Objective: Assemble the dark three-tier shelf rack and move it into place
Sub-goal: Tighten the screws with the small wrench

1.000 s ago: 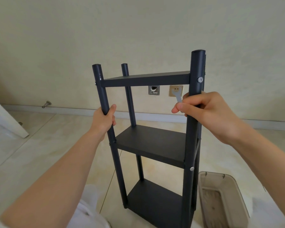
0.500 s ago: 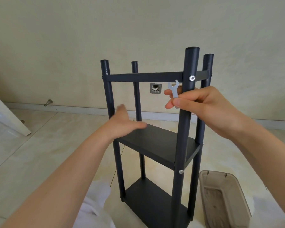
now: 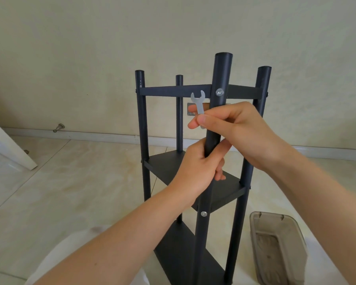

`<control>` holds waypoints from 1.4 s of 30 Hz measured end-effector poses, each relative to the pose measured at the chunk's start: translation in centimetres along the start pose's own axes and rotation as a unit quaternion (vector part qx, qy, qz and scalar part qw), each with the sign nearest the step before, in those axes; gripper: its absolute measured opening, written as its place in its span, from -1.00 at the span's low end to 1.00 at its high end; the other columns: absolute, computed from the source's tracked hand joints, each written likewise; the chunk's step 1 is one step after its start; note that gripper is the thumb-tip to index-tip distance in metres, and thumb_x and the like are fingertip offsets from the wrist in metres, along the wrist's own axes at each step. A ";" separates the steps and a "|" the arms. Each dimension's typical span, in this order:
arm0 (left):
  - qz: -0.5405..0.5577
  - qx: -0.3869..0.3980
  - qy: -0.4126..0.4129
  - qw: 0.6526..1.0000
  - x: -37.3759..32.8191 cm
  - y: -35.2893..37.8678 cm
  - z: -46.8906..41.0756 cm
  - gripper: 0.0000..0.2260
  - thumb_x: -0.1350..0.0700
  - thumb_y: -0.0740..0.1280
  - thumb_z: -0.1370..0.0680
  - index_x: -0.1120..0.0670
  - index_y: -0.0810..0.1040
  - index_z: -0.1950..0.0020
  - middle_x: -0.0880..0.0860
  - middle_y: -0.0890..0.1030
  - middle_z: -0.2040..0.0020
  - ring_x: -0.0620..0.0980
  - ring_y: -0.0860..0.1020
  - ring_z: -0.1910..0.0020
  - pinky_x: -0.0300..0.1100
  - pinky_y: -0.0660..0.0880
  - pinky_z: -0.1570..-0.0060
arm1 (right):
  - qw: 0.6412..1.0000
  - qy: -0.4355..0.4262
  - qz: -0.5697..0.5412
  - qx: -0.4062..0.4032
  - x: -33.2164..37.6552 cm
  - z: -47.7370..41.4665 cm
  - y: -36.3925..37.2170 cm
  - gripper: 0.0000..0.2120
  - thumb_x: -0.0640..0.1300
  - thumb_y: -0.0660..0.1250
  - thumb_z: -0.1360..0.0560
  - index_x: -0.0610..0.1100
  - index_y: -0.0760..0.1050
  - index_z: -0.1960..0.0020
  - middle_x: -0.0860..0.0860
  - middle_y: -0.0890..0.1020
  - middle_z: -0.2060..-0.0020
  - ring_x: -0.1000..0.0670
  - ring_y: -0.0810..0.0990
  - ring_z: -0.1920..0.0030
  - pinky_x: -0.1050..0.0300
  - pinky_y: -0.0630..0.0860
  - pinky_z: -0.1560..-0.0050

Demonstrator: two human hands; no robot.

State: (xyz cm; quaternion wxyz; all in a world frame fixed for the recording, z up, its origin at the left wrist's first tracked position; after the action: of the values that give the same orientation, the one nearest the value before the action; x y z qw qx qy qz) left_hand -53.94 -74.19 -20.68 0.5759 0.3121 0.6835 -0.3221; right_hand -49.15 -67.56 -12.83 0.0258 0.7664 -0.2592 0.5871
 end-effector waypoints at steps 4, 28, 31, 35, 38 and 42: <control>0.017 -0.015 0.001 1.000 -0.2 -0.4 0.2 -0.67 0.01 0.23 -0.68 0.03 0.40 0.28 -0.06 0.34 0.53 -0.13 0.34 0.57 -0.28 0.54 0.39 | 1.000 -0.020 0.018 -0.011 0.6 0.1 0.8 -0.82 -0.18 0.37 -0.56 -0.01 0.71 0.14 0.16 0.69 -0.03 0.26 0.58 -0.16 0.22 0.51 -0.18; 0.109 0.040 -0.069 0.991 -1.0 -2.1 1.5 -0.55 -0.40 0.30 -0.35 -0.01 0.40 0.36 -0.04 0.25 0.49 -0.09 0.22 0.58 -0.24 0.40 0.48 | 0.996 0.011 0.069 -0.057 -0.1 1.8 -4.1 -0.80 -0.08 0.34 -0.58 0.04 0.71 0.13 0.17 0.69 0.23 0.19 0.60 0.20 0.24 0.54 0.16; 0.106 0.046 -0.081 0.990 -0.9 -2.1 1.7 -0.55 -0.41 0.29 -0.34 -0.02 0.41 0.37 -0.05 0.25 0.50 -0.10 0.21 0.58 -0.24 0.41 0.49 | 0.991 0.040 0.118 -0.046 -0.6 2.1 -3.5 -0.79 -0.09 0.34 -0.57 -0.02 0.70 0.18 0.15 0.46 0.50 0.19 0.40 0.45 0.43 0.35 0.36; 0.104 0.053 -0.093 0.989 -0.6 -1.6 1.8 -0.55 -0.41 0.28 -0.34 -0.03 0.43 0.38 -0.05 0.27 0.50 -0.11 0.22 0.59 -0.23 0.42 0.49 | 0.979 0.099 0.177 -0.039 -1.7 2.0 -2.7 -0.77 -0.08 0.33 -0.55 -0.04 0.68 0.24 -0.03 0.39 0.49 0.04 0.32 0.43 0.18 0.36 0.33; 0.105 0.055 -0.099 0.988 -0.5 -1.2 1.8 -0.55 -0.42 0.28 -0.32 -0.03 0.43 0.40 -0.05 0.27 0.51 -0.12 0.22 0.59 -0.24 0.41 0.50 | 0.977 0.121 0.169 -0.043 -1.9 1.7 -2.4 -0.75 -0.10 0.31 -0.55 -0.06 0.66 0.26 -0.12 0.39 0.43 -0.02 0.32 0.40 0.09 0.34 0.32; 0.106 0.056 -0.103 0.987 -0.5 -0.8 1.7 -0.55 -0.41 0.29 -0.31 -0.03 0.43 0.41 -0.05 0.27 0.51 -0.12 0.23 0.60 -0.23 0.42 0.50 | 0.982 0.111 0.139 -0.063 -1.6 1.1 -2.1 -0.73 -0.14 0.30 -0.56 -0.09 0.63 0.29 -0.19 0.39 0.39 -0.05 0.32 0.38 0.08 0.33 0.33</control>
State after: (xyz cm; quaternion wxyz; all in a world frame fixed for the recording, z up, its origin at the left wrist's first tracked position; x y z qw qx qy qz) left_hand -53.52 -76.08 -20.37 0.6556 0.3800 0.5643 -0.3276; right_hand -47.52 -65.54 -14.05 0.0205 0.6496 -0.3955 0.6490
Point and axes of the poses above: each hand's wrist, its own z-axis away from the middle knuckle, its own y-axis out of the palm, x = y × z, the point moved 7 cm from there along -z, towards the middle knuckle
